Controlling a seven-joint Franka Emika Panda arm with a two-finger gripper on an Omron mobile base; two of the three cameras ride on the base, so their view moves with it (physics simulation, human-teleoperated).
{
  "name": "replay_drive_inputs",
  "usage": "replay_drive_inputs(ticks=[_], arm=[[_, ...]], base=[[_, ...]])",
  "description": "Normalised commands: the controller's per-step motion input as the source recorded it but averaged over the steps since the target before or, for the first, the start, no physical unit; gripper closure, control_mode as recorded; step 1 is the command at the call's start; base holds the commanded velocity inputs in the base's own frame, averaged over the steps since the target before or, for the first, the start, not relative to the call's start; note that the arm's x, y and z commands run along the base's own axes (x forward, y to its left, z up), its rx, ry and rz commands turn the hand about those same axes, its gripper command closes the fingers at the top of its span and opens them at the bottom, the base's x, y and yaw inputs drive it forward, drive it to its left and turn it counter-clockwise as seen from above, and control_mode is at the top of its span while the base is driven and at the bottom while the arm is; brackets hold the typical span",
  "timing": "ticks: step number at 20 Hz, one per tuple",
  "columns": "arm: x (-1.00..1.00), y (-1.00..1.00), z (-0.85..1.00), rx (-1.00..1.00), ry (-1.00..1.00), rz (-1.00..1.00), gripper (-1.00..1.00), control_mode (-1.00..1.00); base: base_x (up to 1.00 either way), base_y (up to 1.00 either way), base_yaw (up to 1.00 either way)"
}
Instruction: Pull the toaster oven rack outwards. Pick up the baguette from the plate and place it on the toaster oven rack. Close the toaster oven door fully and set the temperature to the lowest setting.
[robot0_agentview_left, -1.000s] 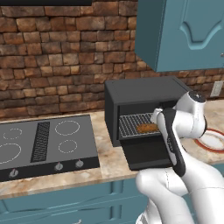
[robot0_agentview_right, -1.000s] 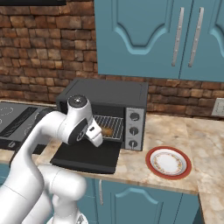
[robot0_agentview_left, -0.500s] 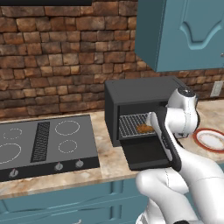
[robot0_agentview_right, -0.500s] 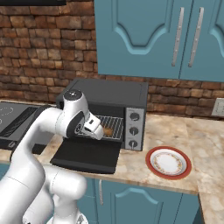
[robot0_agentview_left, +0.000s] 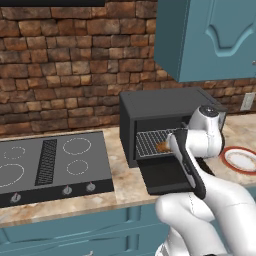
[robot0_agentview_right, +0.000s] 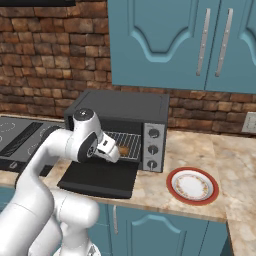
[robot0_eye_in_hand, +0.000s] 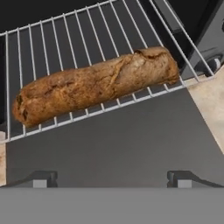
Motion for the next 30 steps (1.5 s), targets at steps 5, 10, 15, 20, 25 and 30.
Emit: replay_drive_inputs(ticks=[5,10,15,20,25,30], arm=[[0.0,0.0,-0.31,0.0,-0.1,0.0,-1.0,-1.0],[0.1,0.0,-0.12,-0.03,-0.15,0.04,-1.0,-1.0],[0.38,0.0,-0.12,0.0,-0.01,0.03,-1.0,-1.0],[0.46,0.0,-0.01,0.0,0.04,0.02,-1.0,-1.0],[0.45,0.0,-0.01,0.0,0.09,0.01,-1.0,-1.0],[0.44,-0.01,-0.03,0.0,0.04,0.02,-1.0,-1.0]], base=[[0.0,0.0,0.0],[0.0,0.0,0.0],[0.0,0.0,0.0],[0.0,0.0,0.0],[0.0,0.0,0.0],[0.0,0.0,0.0]])
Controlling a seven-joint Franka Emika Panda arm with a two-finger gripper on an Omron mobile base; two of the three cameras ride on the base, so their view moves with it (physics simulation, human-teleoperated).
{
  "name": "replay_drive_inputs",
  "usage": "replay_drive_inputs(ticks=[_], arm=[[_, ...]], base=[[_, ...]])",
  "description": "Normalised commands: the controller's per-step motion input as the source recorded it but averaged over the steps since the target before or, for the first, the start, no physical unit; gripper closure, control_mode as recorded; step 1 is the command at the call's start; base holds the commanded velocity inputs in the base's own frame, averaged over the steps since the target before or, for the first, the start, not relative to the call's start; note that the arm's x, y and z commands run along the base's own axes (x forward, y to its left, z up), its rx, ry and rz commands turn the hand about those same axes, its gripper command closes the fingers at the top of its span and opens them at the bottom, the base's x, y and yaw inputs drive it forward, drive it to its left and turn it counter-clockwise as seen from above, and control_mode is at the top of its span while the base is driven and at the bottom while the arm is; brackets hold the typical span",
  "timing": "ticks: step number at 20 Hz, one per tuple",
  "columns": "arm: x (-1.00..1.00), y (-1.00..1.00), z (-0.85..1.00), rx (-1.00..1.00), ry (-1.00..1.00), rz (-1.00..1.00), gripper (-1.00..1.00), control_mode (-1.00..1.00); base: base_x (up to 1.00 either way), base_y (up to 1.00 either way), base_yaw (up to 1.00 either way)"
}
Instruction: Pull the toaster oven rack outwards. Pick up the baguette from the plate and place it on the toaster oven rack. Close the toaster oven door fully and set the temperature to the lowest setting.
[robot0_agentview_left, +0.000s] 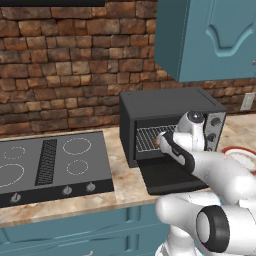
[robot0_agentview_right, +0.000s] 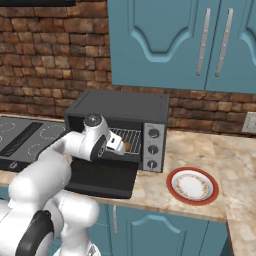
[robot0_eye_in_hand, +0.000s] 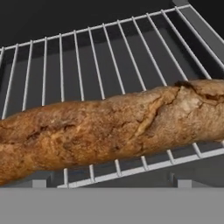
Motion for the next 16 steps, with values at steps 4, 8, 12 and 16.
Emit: replay_drive_inputs(ticks=[4,8,12,16], arm=[[0.28,-0.02,0.0,0.0,-0.16,0.1,-1.0,-1.0],[0.0,0.0,0.0,-0.04,-0.44,0.12,-1.0,-1.0],[-0.37,-0.09,0.14,0.05,-0.14,0.01,-1.0,-1.0],[-0.55,-0.07,0.52,0.09,0.2,-0.08,-1.0,-1.0]], base=[[0.0,0.0,0.0],[0.0,0.0,0.0],[0.0,0.0,0.0],[0.0,0.0,0.0]])
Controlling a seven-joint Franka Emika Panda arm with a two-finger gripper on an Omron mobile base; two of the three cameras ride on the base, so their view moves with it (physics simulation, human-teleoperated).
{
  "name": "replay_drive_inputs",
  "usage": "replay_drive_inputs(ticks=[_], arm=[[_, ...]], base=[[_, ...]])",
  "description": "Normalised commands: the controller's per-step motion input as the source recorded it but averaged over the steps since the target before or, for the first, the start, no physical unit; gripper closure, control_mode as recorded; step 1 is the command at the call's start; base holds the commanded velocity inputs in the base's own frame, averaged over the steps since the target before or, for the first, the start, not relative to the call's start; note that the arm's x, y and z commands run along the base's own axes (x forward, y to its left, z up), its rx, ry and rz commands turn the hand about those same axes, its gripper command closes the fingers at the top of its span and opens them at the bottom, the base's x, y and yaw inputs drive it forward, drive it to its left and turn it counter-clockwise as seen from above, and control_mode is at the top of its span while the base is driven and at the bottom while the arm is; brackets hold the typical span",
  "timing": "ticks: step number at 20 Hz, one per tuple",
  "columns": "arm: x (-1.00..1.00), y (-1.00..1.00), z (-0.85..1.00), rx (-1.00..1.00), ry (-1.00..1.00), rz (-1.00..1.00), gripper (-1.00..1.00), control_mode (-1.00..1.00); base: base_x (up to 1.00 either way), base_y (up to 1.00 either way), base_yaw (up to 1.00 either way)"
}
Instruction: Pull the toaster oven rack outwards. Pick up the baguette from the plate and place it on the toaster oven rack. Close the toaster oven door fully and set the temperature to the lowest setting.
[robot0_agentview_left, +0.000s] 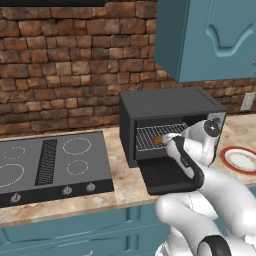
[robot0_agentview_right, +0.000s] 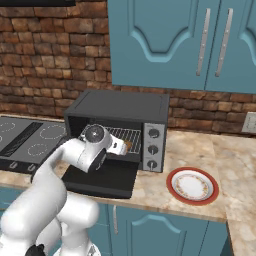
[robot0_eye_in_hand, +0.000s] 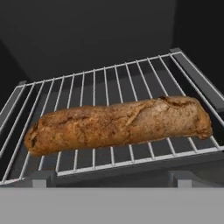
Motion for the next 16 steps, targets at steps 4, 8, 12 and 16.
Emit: replay_drive_inputs(ticks=[4,8,12,16], arm=[[-0.39,-0.14,0.83,0.07,0.51,-0.08,-1.0,-1.0],[-0.73,-0.29,0.37,0.01,0.1,-0.01,-1.0,-1.0],[-0.7,-0.27,0.0,0.0,-0.11,0.0,-1.0,-1.0],[-0.66,-0.25,0.0,0.0,-0.08,0.0,-1.0,-1.0]], base=[[0.0,0.0,0.0],[0.0,0.0,0.0],[0.0,0.0,0.0],[0.0,0.0,0.0]])
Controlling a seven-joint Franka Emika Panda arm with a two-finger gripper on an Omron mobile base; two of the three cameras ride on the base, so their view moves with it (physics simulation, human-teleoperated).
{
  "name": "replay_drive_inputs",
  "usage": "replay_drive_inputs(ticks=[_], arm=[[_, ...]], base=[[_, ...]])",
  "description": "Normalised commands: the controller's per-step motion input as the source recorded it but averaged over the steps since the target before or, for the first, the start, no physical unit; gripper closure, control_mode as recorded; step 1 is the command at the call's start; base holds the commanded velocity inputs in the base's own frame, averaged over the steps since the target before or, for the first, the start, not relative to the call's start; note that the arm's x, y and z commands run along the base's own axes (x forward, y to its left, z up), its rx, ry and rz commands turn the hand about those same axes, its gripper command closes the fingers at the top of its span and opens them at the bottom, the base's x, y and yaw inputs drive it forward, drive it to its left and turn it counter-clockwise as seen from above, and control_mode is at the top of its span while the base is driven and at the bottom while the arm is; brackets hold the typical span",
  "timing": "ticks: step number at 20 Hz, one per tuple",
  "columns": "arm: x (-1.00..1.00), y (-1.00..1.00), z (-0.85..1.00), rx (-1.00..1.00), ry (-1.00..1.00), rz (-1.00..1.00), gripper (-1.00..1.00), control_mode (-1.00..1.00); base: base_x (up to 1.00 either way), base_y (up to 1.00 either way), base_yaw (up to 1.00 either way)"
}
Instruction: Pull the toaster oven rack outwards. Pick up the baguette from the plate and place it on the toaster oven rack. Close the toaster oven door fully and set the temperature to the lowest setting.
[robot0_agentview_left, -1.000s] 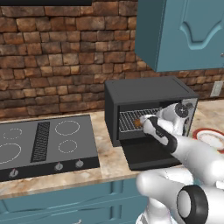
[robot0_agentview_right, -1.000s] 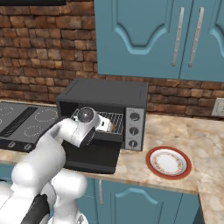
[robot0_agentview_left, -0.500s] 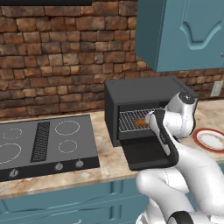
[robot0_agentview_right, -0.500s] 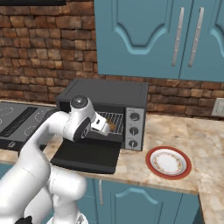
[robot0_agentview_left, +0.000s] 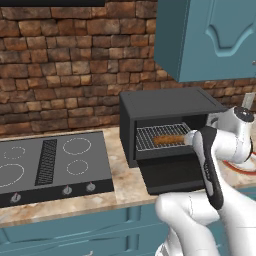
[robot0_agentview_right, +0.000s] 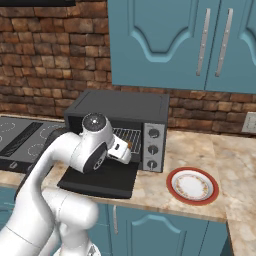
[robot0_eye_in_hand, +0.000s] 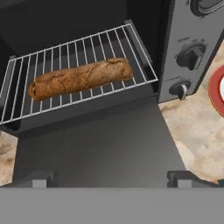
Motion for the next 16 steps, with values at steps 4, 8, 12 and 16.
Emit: replay_drive_inputs(ticks=[4,8,12,16], arm=[[-0.68,-0.36,-0.02,0.01,-0.02,0.01,-1.0,-1.0],[-0.58,-0.48,0.0,0.05,0.0,0.01,-1.0,-1.0],[-0.53,-0.5,0.0,0.06,0.0,0.04,-1.0,-1.0],[-0.46,-0.15,0.0,0.0,-0.16,0.1,-1.0,-1.0]], base=[[0.0,0.0,0.0],[0.0,0.0,0.0],[0.0,0.0,0.0],[0.0,0.0,0.0]])
